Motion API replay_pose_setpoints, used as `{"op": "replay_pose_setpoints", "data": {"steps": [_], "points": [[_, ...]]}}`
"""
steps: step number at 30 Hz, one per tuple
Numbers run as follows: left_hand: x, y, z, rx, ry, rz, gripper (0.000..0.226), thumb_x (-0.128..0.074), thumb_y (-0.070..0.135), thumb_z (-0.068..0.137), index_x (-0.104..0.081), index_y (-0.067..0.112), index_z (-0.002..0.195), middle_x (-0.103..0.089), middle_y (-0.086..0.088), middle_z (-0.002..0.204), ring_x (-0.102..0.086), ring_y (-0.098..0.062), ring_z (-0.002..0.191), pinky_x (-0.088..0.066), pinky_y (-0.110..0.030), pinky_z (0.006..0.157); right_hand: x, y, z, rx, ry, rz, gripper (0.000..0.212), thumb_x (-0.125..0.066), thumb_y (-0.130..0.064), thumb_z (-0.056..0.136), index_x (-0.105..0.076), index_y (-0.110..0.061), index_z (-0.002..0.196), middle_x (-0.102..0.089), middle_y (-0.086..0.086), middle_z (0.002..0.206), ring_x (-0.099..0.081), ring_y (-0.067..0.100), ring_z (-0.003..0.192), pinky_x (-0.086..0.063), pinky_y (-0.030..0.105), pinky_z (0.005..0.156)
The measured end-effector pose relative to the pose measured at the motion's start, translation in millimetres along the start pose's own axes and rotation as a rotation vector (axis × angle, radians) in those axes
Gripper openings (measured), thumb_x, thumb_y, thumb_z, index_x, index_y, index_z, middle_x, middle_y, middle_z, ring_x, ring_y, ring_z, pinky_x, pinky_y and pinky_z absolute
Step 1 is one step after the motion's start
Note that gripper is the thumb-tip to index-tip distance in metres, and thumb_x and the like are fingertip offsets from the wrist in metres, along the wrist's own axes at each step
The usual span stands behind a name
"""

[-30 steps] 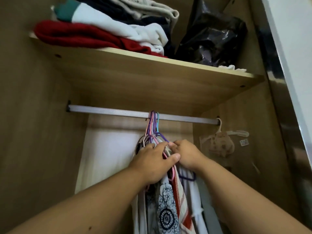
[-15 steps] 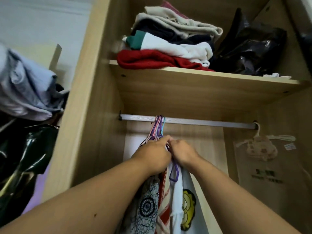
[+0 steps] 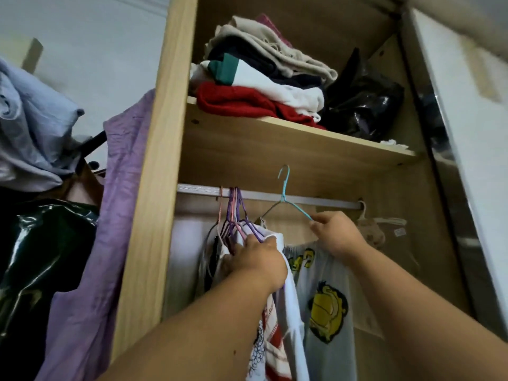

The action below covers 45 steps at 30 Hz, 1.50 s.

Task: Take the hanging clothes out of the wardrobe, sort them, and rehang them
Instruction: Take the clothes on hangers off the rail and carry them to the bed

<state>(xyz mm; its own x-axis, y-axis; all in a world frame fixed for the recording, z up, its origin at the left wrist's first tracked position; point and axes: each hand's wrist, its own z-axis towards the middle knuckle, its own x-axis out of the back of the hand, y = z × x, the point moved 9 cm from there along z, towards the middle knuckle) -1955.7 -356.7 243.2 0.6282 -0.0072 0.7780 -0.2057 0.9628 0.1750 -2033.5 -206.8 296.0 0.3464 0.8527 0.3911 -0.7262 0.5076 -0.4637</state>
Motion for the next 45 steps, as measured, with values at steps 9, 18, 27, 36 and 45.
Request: {"op": "replay_pose_setpoints", "data": {"steps": [9,18,27,36,45], "points": [[9,62,-14,-0.377,0.132,-0.26,0.068,-0.049,0.029,0.086,-0.022,0.026,0.148,-0.021,-0.004,0.156,-0.017,-0.027,0.142,-0.02,-0.043,0.115,146,21,-108,0.075,0.118,-0.063,0.022,-0.061,-0.021,0.09,-0.07,-0.029,0.108,-0.068,-0.021,0.082,-0.06,-0.014,0.071,-0.042,0.002,0.057],[-20,120,-45,-0.393,0.037,-0.518,0.056,-0.044,0.024,0.096,-0.024,0.017,0.148,-0.032,-0.017,0.149,-0.033,-0.034,0.135,-0.03,-0.039,0.109,278,40,-235,-0.079,0.118,-0.142,0.023,-0.06,-0.025,0.088,-0.068,-0.046,0.09,-0.054,-0.008,0.056,-0.044,0.006,0.051,-0.038,0.021,0.048],[-106,224,-156,-0.487,-0.166,-0.808,0.011,-0.045,0.02,0.098,-0.051,0.017,0.088,-0.057,-0.01,0.088,-0.054,-0.03,0.085,-0.029,-0.031,0.065,362,124,-378,-0.439,0.168,-0.499,0.014,-0.062,-0.03,0.087,-0.067,-0.04,0.079,-0.067,-0.011,0.063,-0.06,0.002,0.058,-0.043,0.015,0.049],[-162,309,-266,-0.674,-0.323,-0.902,0.015,-0.052,0.022,0.095,-0.061,0.011,0.096,-0.063,-0.016,0.091,-0.058,-0.034,0.089,-0.041,-0.036,0.07,393,150,-556,-0.838,0.247,-0.739,0.023,-0.059,-0.029,0.089,-0.055,-0.032,0.067,-0.065,-0.008,0.066,-0.061,0.01,0.065,-0.043,0.02,0.056],[-143,335,-374,-1.015,-0.47,-0.996,0.023,-0.049,0.031,0.096,-0.061,0.012,0.101,-0.064,-0.019,0.102,-0.057,-0.036,0.095,-0.039,-0.033,0.069,383,32,-695,-1.11,0.53,-0.922,0.022,-0.06,-0.03,0.087,-0.056,-0.03,0.065,-0.063,-0.013,0.062,-0.06,0.005,0.065,-0.039,0.023,0.056]]}}
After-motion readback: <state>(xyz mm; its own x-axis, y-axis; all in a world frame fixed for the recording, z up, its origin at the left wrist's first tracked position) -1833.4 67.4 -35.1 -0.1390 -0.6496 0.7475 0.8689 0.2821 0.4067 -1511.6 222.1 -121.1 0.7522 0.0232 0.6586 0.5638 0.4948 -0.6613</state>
